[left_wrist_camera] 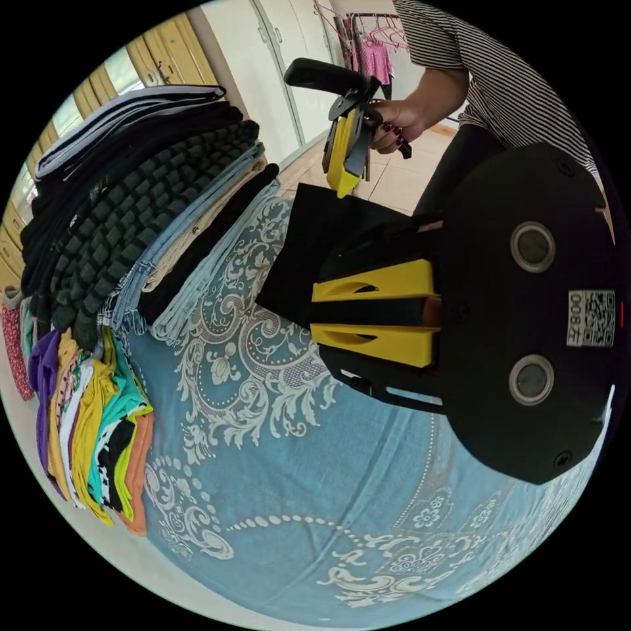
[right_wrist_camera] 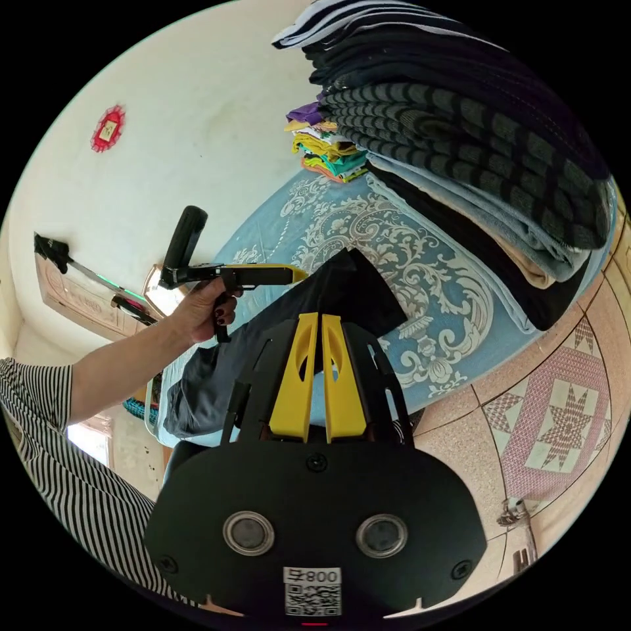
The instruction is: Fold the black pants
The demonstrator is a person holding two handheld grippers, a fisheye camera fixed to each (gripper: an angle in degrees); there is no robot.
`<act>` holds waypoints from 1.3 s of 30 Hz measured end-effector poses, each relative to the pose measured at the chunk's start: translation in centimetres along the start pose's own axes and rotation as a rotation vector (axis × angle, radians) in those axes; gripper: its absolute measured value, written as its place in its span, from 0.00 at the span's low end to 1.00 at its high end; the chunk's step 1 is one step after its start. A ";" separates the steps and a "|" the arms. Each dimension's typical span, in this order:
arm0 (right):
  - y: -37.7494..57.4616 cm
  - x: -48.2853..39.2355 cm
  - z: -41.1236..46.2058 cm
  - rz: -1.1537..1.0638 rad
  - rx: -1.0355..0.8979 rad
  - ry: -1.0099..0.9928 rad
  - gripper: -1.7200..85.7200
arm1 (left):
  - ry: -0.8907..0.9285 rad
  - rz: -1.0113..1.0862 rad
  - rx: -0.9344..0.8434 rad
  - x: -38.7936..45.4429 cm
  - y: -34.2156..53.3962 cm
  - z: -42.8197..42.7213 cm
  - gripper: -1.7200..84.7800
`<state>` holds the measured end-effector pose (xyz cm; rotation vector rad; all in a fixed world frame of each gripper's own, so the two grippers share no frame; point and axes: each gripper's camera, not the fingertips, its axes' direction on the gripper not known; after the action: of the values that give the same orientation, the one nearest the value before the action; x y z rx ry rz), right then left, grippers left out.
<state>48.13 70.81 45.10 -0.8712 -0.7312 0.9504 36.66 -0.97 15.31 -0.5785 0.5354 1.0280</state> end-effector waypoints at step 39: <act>-5.0 -0.7 7.2 0.132 -0.018 0.016 0.02 | -0.063 -0.124 0.203 -1.7 14.4 -12.5 0.05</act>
<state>43.71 70.81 52.69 -0.9510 -0.6761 1.0535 21.26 -4.68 4.54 -0.3933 0.5337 0.8597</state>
